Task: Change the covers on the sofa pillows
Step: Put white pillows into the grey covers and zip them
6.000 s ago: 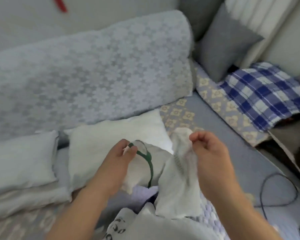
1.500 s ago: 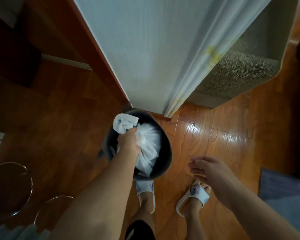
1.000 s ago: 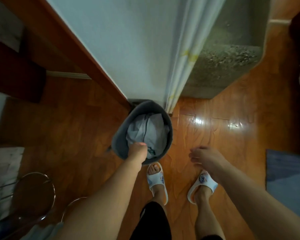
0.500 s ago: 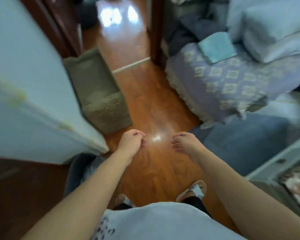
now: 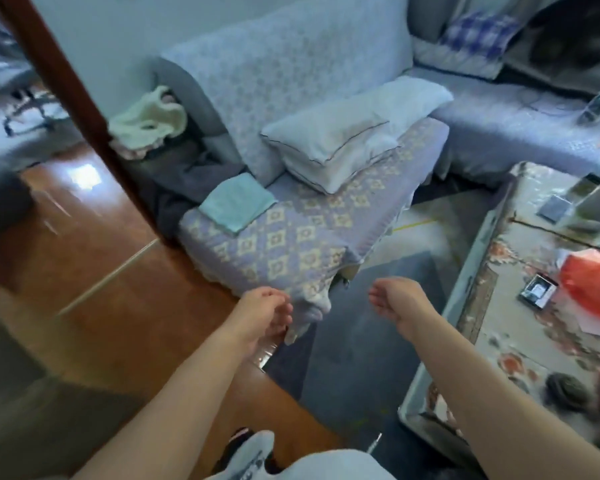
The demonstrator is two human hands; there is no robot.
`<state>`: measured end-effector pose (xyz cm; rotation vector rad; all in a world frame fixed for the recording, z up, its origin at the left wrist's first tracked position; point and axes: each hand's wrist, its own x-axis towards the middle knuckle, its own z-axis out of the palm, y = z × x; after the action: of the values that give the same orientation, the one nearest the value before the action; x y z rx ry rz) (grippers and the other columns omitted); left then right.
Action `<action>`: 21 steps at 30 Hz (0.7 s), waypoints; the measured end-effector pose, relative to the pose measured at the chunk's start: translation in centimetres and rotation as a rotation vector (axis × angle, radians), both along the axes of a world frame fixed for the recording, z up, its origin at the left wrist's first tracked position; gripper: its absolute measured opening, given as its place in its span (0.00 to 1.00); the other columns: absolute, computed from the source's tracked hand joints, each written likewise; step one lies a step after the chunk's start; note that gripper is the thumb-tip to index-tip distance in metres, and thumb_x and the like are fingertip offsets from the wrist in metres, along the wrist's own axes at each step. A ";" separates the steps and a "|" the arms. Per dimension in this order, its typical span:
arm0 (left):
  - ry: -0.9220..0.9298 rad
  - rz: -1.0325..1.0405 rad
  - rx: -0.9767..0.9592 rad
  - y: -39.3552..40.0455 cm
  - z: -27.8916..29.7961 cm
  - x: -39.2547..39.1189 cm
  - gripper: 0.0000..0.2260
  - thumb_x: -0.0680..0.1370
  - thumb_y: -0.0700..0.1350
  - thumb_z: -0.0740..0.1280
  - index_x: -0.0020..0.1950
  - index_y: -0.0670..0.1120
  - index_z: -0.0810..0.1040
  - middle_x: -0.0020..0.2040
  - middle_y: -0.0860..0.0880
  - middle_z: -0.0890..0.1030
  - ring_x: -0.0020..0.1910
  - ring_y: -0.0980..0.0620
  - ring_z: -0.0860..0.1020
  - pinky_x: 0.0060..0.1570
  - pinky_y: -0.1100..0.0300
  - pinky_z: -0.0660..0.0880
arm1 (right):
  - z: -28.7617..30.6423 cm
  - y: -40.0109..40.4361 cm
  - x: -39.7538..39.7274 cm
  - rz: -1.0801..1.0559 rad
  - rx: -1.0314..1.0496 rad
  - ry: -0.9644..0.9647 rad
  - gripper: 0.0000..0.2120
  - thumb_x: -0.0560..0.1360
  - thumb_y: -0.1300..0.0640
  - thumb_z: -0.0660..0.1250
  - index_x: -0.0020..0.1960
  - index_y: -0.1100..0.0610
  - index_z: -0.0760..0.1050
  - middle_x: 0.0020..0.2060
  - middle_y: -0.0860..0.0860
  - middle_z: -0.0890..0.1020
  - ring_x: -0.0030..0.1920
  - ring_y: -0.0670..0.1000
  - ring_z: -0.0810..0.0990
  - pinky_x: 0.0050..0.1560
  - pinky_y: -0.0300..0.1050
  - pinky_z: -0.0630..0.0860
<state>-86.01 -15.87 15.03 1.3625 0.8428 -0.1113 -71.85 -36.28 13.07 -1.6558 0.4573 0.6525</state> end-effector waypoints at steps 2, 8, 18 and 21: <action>-0.007 0.009 0.007 -0.2 0.3 5.5 0.06 0.83 0.37 0.60 0.50 0.43 0.76 0.39 0.45 0.80 0.31 0.50 0.78 0.35 0.59 0.76 | 0.1 0.5 4.4 0.005 0.059 0.004 0.08 0.80 0.64 0.62 0.43 0.57 0.73 0.30 0.53 0.77 0.24 0.47 0.74 0.25 0.35 0.71; 0.037 -0.100 -0.031 3.7 -2.4 16.5 0.06 0.84 0.39 0.62 0.52 0.42 0.79 0.44 0.43 0.82 0.41 0.46 0.81 0.46 0.52 0.77 | -1.9 3.2 14.8 0.060 0.124 0.103 0.05 0.80 0.63 0.63 0.46 0.59 0.74 0.34 0.55 0.78 0.29 0.49 0.76 0.29 0.39 0.75; 0.052 -0.136 -0.090 4.7 -4.2 44.4 0.04 0.82 0.40 0.64 0.51 0.44 0.79 0.41 0.46 0.81 0.37 0.48 0.79 0.40 0.57 0.75 | -2.2 2.8 39.0 -0.138 0.042 0.169 0.09 0.80 0.65 0.61 0.43 0.61 0.75 0.32 0.54 0.78 0.32 0.50 0.77 0.37 0.44 0.74; 0.047 -0.236 -0.085 3.1 -4.3 51.9 0.06 0.83 0.41 0.63 0.54 0.41 0.79 0.43 0.45 0.83 0.40 0.48 0.81 0.42 0.56 0.77 | -2.4 2.6 46.6 -0.146 0.077 0.153 0.05 0.80 0.64 0.63 0.47 0.62 0.77 0.36 0.55 0.80 0.35 0.51 0.79 0.39 0.44 0.76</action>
<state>-34.15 -12.75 10.69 1.3795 0.7057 -0.3598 -25.24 -33.64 10.62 -1.4903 0.6492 0.6813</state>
